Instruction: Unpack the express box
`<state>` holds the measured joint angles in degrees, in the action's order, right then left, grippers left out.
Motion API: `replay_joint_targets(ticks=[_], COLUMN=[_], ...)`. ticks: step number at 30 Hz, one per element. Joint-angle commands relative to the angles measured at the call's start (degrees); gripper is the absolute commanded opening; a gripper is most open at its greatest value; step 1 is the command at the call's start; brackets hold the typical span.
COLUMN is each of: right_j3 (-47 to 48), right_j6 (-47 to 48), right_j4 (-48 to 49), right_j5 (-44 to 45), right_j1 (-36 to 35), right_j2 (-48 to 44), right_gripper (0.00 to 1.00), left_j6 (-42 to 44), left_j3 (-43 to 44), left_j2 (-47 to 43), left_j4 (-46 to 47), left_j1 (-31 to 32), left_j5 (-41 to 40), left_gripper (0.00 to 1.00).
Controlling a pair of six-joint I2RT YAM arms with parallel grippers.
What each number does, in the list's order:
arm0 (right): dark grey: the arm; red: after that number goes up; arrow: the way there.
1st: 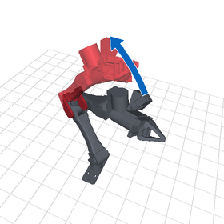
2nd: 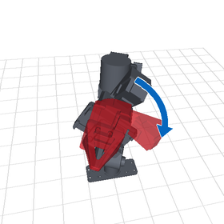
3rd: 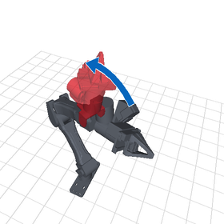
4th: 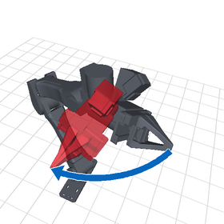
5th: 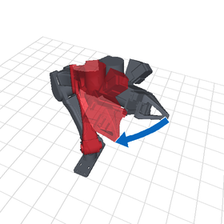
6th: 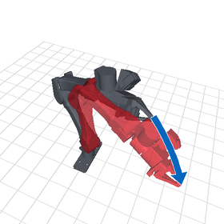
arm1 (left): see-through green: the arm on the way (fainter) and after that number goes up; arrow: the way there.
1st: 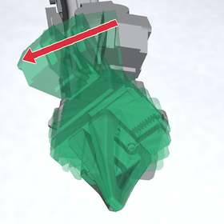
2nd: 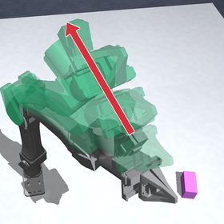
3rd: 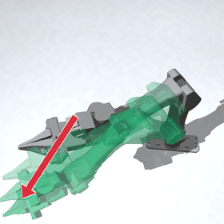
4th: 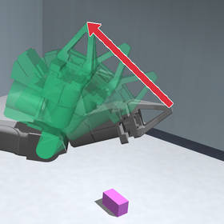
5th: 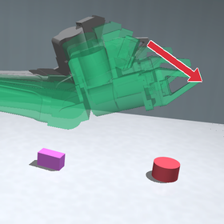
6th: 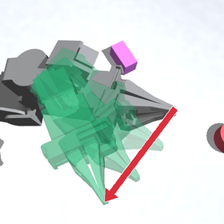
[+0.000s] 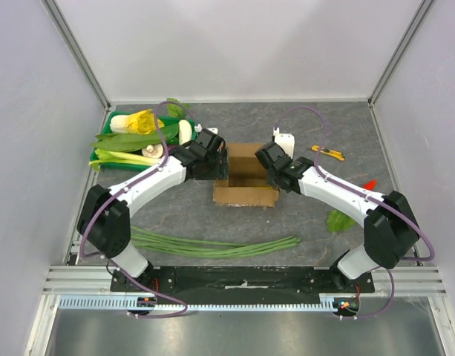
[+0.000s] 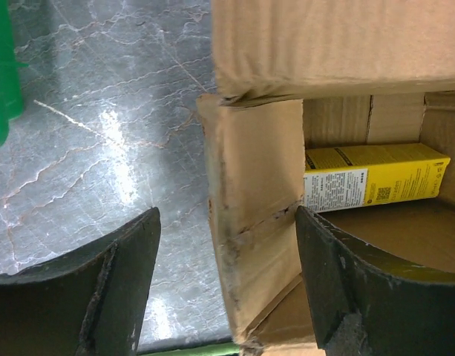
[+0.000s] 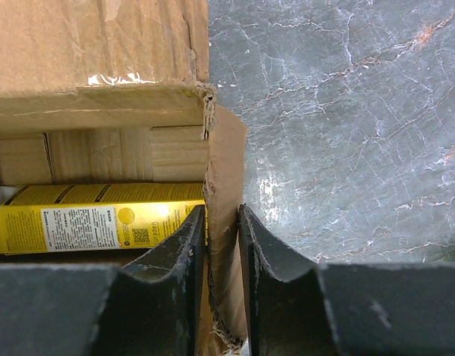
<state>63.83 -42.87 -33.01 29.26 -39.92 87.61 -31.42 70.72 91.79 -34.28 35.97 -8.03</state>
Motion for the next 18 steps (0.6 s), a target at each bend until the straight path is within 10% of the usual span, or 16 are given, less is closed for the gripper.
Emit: replay_joint_targets(ticks=[1,18], right_j3=[0.41,0.41], right_j6=[-2.65,-0.55], right_j4=[3.04,3.57], right_j5=[0.54,-0.08], right_j1=[-0.24,-0.16], right_j2=[0.36,2.21], right_gripper=[0.32,0.36], left_j6=[2.59,3.65], left_j3=[4.51,14.44], left_j2=[3.03,9.73], left_j4=[-1.05,-9.05], left_j1=[2.70,5.08], left_j5=[-6.46,-16.49], left_gripper=[0.81,0.81])
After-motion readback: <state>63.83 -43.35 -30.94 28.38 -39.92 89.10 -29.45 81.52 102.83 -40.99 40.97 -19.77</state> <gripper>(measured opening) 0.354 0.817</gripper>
